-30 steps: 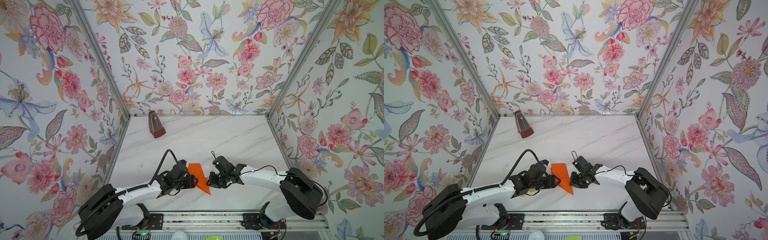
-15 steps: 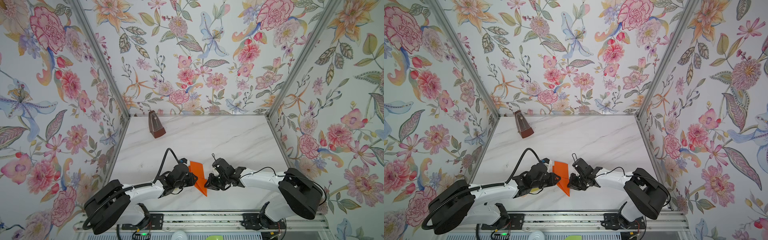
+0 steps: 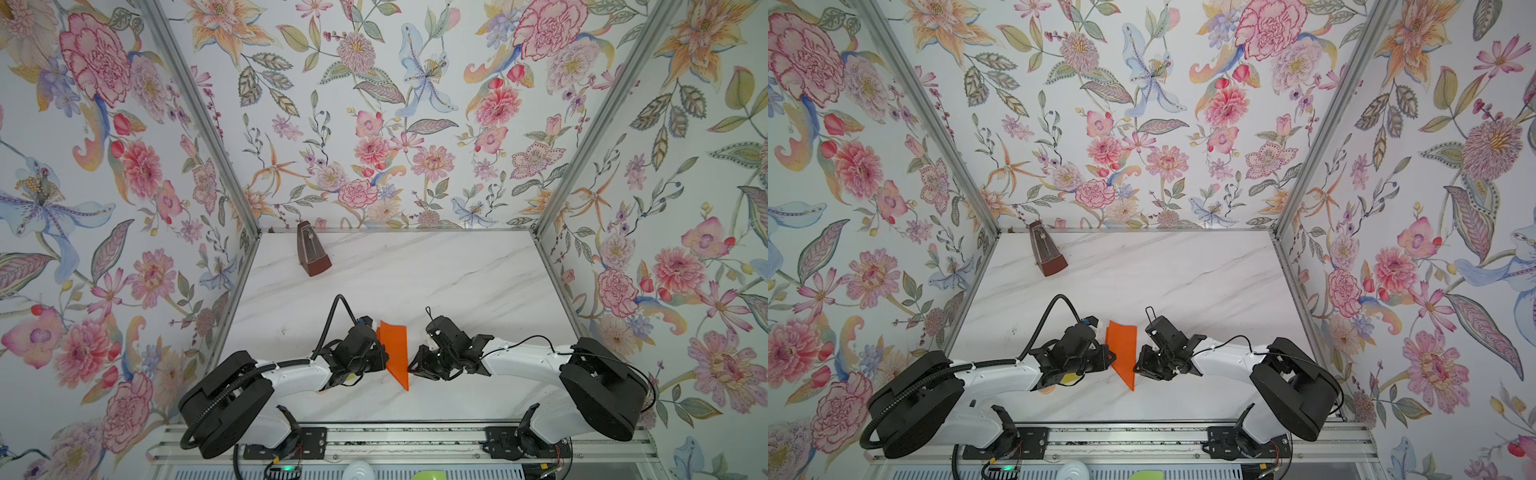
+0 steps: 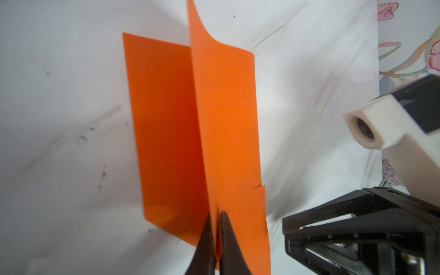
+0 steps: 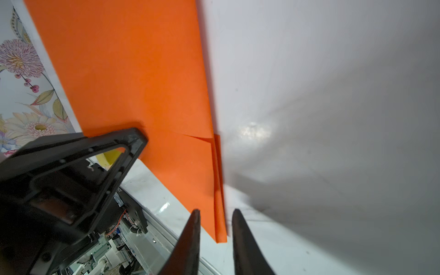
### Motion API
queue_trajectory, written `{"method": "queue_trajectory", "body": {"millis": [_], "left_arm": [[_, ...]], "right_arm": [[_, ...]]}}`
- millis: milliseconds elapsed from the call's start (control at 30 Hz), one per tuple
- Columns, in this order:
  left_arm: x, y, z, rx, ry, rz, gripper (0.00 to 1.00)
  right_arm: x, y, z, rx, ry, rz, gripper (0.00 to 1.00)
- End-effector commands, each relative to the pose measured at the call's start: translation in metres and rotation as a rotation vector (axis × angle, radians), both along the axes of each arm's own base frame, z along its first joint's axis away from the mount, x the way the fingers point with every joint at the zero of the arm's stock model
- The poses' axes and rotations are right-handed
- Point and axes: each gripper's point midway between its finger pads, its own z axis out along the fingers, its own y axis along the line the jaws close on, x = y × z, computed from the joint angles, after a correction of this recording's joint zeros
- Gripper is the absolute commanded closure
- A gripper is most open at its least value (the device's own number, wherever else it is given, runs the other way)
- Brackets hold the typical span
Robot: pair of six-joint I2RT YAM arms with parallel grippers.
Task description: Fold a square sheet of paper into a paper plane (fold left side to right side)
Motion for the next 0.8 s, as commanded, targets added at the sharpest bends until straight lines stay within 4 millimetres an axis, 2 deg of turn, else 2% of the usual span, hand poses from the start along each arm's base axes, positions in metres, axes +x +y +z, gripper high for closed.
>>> {"method": "queue_trajectory", "body": {"millis": [0,233,500,767], "left_arm": [[0.001,0.001,-0.005,0.022,0.011,-0.031,0.92],[-0.001,0.0,-0.015,0.026,0.037,-0.043,0.94],[-0.003,0.0,-0.02,0.028,0.054,-0.063,0.95],[-0.003,0.003,-0.019,0.025,0.053,-0.052,0.96]], "right_arm": [[0.011,-0.002,0.003,0.005,-0.037,-0.002,0.69],[0.023,0.014,0.006,0.149,-0.06,0.013,0.56],[0.041,0.02,-0.004,0.209,-0.061,0.01,0.54],[0.04,0.025,0.005,0.251,-0.072,0.02,0.54]]}}
